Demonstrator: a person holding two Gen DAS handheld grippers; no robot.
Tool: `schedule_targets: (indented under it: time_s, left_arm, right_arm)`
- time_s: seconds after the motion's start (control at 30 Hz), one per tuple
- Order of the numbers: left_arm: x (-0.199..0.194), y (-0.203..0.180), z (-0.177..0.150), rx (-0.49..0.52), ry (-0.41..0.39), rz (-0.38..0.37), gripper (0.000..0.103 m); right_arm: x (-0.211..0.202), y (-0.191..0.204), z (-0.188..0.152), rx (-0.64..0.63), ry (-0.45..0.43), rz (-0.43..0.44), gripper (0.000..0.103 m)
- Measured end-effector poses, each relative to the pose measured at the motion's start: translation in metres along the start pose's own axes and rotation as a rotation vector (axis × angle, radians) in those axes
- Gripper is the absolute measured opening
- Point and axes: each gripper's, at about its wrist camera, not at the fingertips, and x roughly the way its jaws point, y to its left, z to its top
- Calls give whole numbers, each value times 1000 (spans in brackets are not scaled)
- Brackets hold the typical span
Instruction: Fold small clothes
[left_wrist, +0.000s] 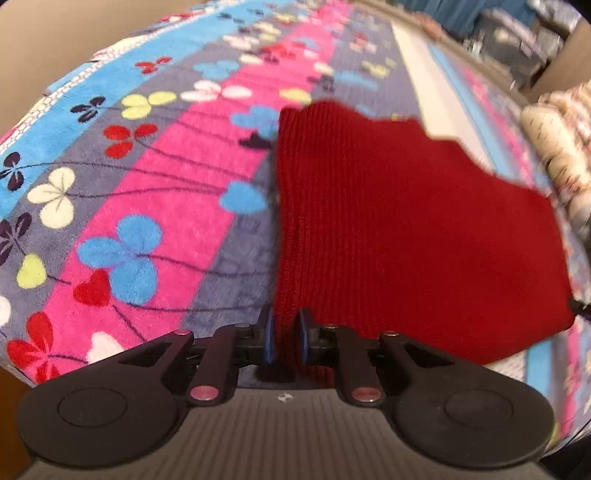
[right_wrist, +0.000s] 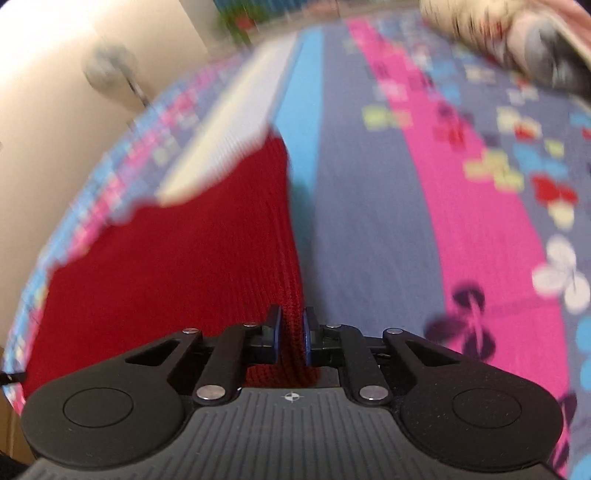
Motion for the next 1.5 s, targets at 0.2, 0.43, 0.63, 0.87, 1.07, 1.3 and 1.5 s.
schedule_targets:
  time_s: [0.2,0.43,0.63,0.87,1.07,1.3,1.5]
  left_arm:
    - [-12,11,4,-90,-89,-16,58]
    - [-3,17,13,-166,-88,-51,78]
    - [16,12,24,-185,-45,-56,85]
    - [48,14,45,-140,25,-89,85]
    - [71,22,58,-185,50,-217,93]
    - [75,27,68,-252,-5,-259,90]
    - [68,2,71,-179,4,-440,60]
  right_arm:
    - [-18,21,6,-124,-152,-70,38]
    - [-10,22,6,-136,-152,-10,41]
    - [26,29,-3,-207,32,-132,51]
    - [13,46,0,-313,-99,-131,52]
    - [17,43,5,-322,-88,-112,53]
    - [27,50,0,-360,-43,-98,53]
    - [33,53,0,-372,-24,-107,53]
